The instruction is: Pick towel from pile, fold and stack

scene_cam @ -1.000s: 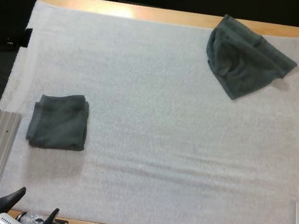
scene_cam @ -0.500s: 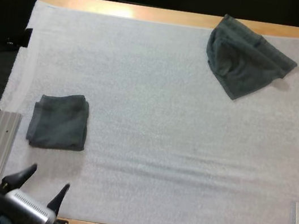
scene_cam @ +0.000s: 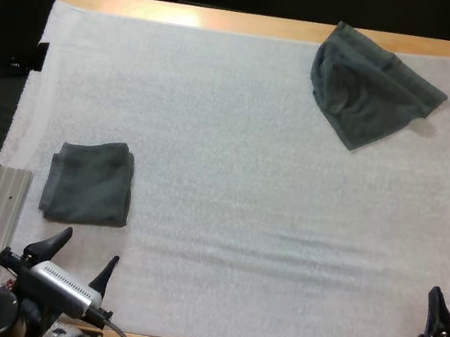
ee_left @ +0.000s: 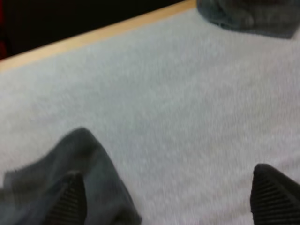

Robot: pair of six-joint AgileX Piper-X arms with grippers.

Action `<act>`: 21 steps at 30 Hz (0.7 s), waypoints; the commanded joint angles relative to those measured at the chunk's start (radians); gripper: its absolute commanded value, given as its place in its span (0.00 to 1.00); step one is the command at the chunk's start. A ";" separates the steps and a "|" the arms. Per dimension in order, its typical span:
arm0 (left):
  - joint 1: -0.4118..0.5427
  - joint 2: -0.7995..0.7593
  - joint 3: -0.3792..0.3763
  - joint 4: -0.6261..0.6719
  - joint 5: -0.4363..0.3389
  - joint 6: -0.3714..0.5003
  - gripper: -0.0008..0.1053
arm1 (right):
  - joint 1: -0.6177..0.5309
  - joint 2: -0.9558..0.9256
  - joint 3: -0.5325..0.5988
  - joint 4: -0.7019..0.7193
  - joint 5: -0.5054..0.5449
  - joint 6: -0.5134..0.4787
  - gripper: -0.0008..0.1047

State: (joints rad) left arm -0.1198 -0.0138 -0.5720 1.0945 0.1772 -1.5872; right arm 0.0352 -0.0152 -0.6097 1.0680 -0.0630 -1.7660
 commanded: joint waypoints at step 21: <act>-0.005 -0.135 0.024 -0.001 0.007 -0.009 0.66 | -0.004 -0.037 0.065 -0.006 -0.001 0.006 0.74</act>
State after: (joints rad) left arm -0.1198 -0.0131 -0.5444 1.1028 0.1844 -1.5872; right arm 0.0352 -0.0130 -0.5426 1.0731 -0.0630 -1.7573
